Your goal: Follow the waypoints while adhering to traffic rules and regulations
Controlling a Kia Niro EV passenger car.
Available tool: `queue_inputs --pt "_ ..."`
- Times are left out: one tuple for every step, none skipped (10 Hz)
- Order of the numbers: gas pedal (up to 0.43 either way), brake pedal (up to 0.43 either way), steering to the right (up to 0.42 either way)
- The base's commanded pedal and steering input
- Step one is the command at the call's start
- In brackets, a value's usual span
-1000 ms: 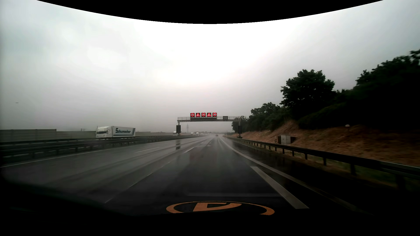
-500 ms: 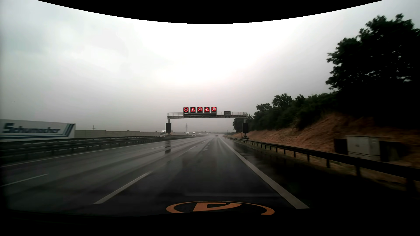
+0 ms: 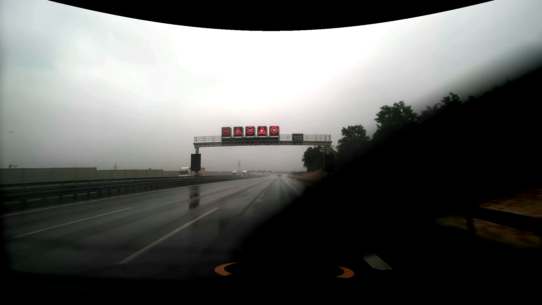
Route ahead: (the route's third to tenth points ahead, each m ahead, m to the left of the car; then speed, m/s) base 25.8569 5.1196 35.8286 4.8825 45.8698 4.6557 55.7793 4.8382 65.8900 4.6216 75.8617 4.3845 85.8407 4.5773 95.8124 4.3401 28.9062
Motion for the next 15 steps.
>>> queue_inputs --pt "0.240 0.000 -0.001" --pt "0.240 0.000 -0.001" --pt "0.240 0.000 -0.001" --pt "0.240 0.000 -0.001" --pt "0.240 0.000 -0.001" --pt "0.240 0.000 -0.002" --pt "0.240 0.000 -0.002" --pt "0.240 0.000 -0.001" --pt "0.240 0.000 -0.002" --pt "0.240 0.000 -0.001" --pt "0.240 0.000 -0.002" --pt "0.240 0.000 -0.001" --pt "0.240 0.000 -0.001" --pt "0.240 0.000 -0.001" --pt "0.240 0.000 -0.001"
